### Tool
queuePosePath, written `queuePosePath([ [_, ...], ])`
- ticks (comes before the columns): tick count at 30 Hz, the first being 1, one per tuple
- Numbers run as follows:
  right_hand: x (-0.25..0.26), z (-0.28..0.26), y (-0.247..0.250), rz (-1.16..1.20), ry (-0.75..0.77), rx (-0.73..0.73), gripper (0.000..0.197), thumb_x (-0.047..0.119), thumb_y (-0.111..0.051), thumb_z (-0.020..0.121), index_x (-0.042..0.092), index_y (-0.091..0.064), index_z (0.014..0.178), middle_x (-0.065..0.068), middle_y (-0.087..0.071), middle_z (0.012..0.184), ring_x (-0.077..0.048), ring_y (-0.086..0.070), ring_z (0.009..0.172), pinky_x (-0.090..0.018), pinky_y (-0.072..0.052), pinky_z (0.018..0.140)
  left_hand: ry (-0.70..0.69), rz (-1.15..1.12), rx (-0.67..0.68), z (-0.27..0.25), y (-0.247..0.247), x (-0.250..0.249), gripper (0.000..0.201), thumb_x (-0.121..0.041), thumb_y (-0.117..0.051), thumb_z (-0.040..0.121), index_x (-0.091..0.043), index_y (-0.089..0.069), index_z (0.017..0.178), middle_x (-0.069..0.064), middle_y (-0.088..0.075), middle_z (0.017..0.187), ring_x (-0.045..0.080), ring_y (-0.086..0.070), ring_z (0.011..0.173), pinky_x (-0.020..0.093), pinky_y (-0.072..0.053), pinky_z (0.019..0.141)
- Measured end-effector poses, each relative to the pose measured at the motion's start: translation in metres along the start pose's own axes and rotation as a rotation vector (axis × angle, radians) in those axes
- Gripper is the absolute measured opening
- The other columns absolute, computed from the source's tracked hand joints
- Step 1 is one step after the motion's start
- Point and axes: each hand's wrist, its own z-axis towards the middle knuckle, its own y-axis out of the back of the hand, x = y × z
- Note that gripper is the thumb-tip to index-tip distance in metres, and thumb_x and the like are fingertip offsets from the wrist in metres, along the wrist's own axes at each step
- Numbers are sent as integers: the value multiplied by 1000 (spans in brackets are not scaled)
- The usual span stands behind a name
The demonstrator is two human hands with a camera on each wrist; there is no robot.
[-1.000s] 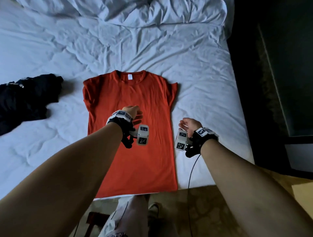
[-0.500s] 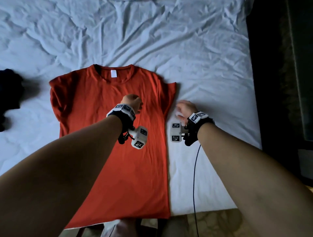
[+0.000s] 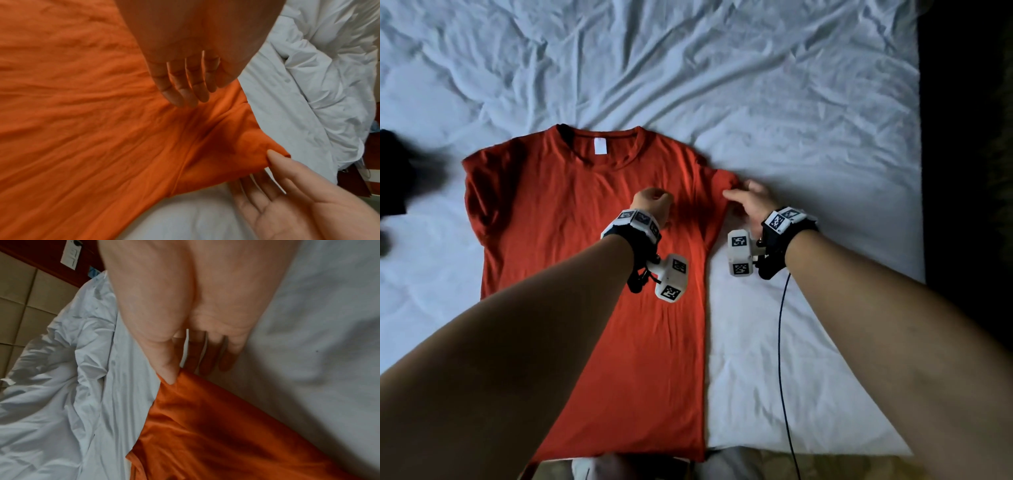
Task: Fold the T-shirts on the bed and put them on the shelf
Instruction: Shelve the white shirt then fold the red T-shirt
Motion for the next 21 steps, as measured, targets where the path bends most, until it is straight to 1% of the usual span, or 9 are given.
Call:
queuePosePath([
  [2,-2,-8,4,124,-40,13,17,1,-62,86,17,-60,86,-4,-66,86,-17,-63,75,-26,-49,65,1,-15,0,-3,-3,-2,18,-13,-52,88,-18,-56,71,7,-62,68,20,-58,51,27,-50,52],
  [7,-14,-19,21,183,-168,37,17,7,-62,89,14,-57,75,0,-47,55,-6,-44,39,-17,-33,38,11,-26,-6,-9,-13,-1,19,-10,-52,87,-18,-58,71,7,-63,70,20,-61,60,25,-50,46],
  [10,-20,-21,24,194,-177,-15,9,16,-72,82,15,-65,77,0,-60,59,-11,-54,48,-22,-45,48,16,-13,-7,-7,-20,1,17,-11,-52,85,-19,-60,72,9,-65,76,23,-63,65,27,-51,48],
  [11,-25,-19,27,215,-171,-27,13,22,-77,75,13,-70,82,-4,-68,69,-19,-65,60,-30,-54,59,15,-9,-9,-7,-22,1,17,-12,-53,84,-19,-60,72,9,-66,76,24,-63,65,30,-53,52],
  [13,-35,-11,34,216,-170,-63,33,31,-83,59,14,-75,86,-9,-73,88,-29,-69,80,-46,-56,78,2,20,-21,-6,-25,3,16,-14,-55,83,-20,-60,70,9,-66,74,26,-63,62,37,-57,61],
  [14,-36,-12,35,232,-175,-78,30,29,-81,57,14,-74,81,-7,-70,83,-26,-66,76,-44,-56,74,-3,32,-26,-4,-27,3,16,-15,-54,83,-20,-60,69,9,-66,72,27,-64,61,39,-58,64],
  [16,-29,-23,35,273,-195,-41,12,18,-70,64,15,-63,73,-3,-61,66,-16,-56,56,-27,-46,51,-6,33,-27,-4,-29,4,15,-15,-53,83,-20,-61,71,10,-66,72,28,-64,61,42,-58,67],
  [18,-27,-29,34,237,-202,17,10,10,-59,78,14,-53,71,0,-52,53,-11,-46,41,-18,-33,39,-6,28,-23,-4,-32,5,12,-15,-53,84,-17,-65,80,7,-65,69,25,-63,58,43,-57,67],
  [21,-26,-31,33,254,-214,9,15,10,-54,89,18,-57,77,-2,-57,64,-12,-53,54,-20,-42,46,-16,33,-28,-5,-34,5,11,-14,-55,84,-18,-64,79,3,-59,62,15,-59,48,37,-57,63],
])
